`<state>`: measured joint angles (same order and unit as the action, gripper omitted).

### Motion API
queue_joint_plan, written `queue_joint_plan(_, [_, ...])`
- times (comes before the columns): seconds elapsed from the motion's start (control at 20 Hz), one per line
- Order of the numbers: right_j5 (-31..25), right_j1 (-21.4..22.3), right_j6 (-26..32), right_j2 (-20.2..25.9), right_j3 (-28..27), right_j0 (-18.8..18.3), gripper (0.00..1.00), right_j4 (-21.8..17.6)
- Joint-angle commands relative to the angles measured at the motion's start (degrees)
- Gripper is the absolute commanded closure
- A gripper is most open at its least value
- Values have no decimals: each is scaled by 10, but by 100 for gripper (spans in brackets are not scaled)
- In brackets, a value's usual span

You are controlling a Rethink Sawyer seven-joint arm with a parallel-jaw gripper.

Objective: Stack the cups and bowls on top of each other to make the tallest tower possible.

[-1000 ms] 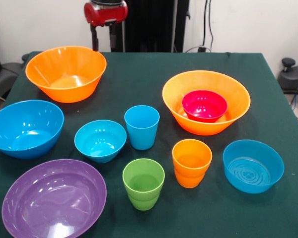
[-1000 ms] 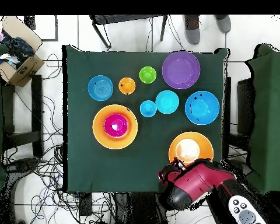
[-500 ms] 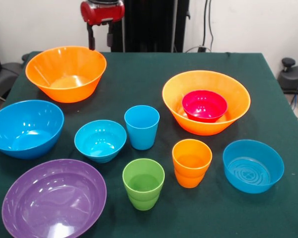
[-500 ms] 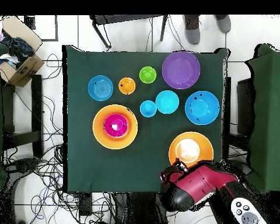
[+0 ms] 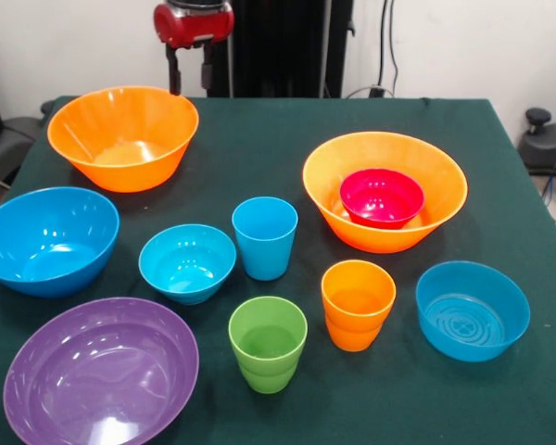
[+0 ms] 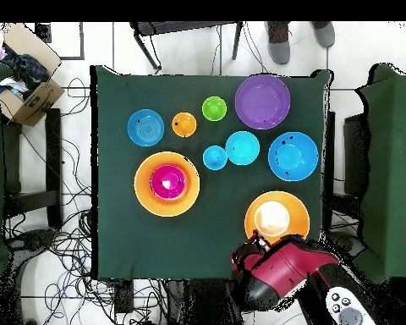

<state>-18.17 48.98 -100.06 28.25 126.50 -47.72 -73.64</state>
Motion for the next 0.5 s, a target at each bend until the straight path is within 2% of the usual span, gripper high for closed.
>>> queue_joint_plan(0.05, [52,-38,-60,-36,-37,35,0,-63])
queue_joint_plan(0.5, [73,-46,-42,-54,-50,35,0,-68])
